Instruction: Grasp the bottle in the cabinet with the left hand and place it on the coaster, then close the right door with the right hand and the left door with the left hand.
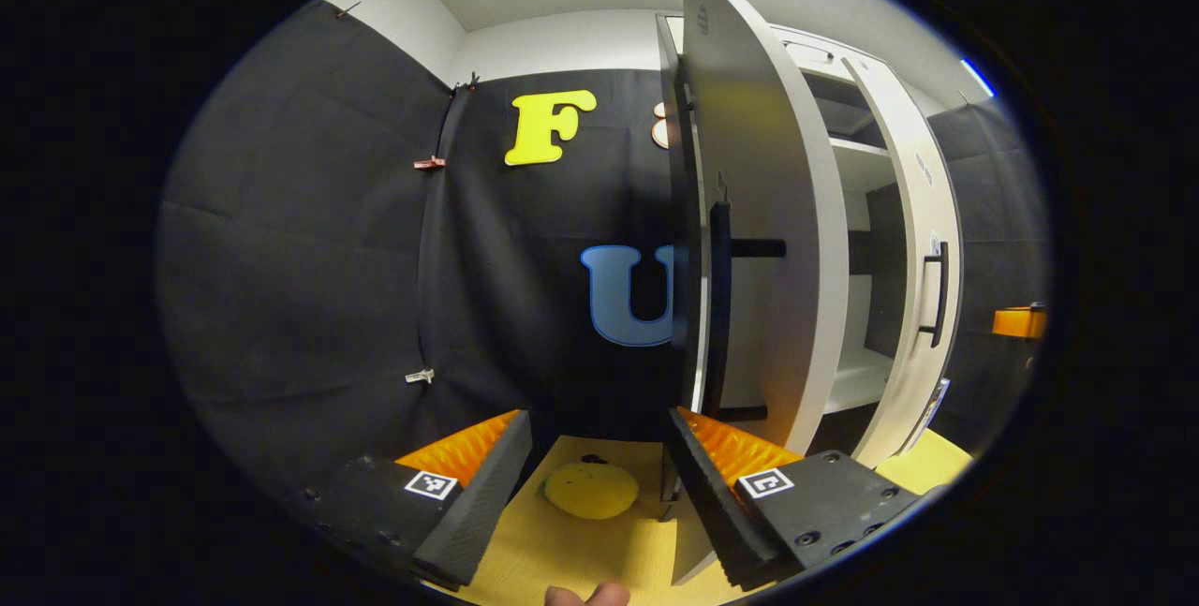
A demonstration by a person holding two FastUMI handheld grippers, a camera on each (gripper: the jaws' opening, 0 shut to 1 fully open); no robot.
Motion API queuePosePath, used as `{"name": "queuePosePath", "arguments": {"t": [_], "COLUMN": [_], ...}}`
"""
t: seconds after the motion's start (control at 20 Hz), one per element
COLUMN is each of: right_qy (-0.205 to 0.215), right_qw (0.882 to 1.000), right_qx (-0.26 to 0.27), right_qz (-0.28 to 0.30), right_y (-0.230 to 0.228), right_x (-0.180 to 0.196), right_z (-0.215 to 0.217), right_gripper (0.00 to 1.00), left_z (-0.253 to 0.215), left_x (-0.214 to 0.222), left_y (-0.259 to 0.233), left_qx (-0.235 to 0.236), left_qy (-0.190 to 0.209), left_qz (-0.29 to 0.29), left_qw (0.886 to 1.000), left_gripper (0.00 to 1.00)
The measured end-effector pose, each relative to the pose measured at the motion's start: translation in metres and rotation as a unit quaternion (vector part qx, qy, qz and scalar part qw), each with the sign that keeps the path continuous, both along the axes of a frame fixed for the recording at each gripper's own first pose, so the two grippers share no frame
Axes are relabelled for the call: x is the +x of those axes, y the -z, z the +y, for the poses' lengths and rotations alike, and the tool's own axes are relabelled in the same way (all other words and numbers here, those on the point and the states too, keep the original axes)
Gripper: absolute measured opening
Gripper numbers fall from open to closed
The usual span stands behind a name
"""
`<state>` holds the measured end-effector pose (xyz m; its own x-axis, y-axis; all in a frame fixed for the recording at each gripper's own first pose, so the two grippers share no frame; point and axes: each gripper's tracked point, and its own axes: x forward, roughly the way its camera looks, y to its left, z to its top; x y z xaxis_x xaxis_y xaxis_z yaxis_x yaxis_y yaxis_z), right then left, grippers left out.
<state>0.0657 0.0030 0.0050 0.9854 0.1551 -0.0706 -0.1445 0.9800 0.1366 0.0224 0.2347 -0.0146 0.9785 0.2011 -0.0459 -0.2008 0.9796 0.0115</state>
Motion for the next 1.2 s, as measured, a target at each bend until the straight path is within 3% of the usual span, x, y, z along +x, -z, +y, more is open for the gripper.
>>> {"name": "queuePosePath", "arguments": {"t": [0.45, 1.2], "right_qy": [0.004, 0.019], "right_qw": [0.999, 0.999], "right_qx": [0.047, -0.036], "right_qz": [0.007, -0.006], "right_y": [-0.008, -0.014], "right_x": [-0.005, -0.014], "right_z": [-0.015, -0.038], "right_gripper": [0.98, 0.98], "left_z": [-0.073, -0.191], "left_x": [0.006, 0.074], "left_y": [0.000, -0.004], "left_qx": [-0.016, -0.037], "left_qy": [0.065, 0.142], "left_qz": [-0.001, -0.011], "left_qw": [0.998, 0.989], "left_gripper": [0.93, 0.93]}}
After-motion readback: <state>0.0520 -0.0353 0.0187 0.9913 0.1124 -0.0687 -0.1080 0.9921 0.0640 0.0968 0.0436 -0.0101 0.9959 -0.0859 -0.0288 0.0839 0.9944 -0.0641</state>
